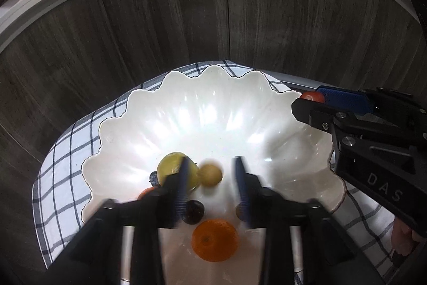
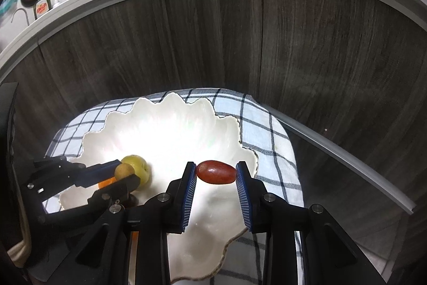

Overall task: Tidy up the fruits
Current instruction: 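Open left gripper releasing the yellow fruit while right releases the red date into the bowl, then withdraw both open grippers from the bowl back over the cloth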

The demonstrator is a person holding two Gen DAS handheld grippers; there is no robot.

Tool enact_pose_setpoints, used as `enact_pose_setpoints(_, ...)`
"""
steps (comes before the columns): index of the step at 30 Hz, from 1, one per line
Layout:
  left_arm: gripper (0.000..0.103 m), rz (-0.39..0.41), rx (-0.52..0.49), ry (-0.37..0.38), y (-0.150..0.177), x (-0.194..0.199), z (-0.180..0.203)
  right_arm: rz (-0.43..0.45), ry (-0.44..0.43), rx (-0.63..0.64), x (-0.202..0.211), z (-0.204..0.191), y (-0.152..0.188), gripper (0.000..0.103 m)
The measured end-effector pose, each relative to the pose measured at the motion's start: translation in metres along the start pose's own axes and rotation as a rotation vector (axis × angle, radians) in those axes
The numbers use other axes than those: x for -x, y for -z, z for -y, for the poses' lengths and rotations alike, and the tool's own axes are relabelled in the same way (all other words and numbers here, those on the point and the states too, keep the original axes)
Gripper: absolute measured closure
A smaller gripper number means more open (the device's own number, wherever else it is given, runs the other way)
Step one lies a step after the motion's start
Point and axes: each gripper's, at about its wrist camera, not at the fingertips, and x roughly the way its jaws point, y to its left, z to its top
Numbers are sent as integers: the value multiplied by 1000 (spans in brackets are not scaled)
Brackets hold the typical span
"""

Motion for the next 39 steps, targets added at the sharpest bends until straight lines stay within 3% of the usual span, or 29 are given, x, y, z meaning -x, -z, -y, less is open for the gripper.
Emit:
enact_pose_setpoints(3, 49, 11, 9, -25, -1, 4, -2, -1, 16, -7, 0, 1, -2, 64)
enact_pose_setpoints(5, 48, 9, 20, -29, -1, 5, -5, 8, 27, -17, 1, 4, -3, 46)
enact_pose_setpoints(7, 44, 12, 18, -32, 0, 7, -6, 22, 36, -28, 5, 6, -3, 36)
enact_pose_setpoints(11, 35, 25, 22, -51, 1, 15, -7, 42, 43, -36, 12, 7, -4, 29)
enact_pose_setpoints(39, 32, 101, 84, -103, 22, 86, -19, 114, 56, -19, 75, -21, 5, 28)
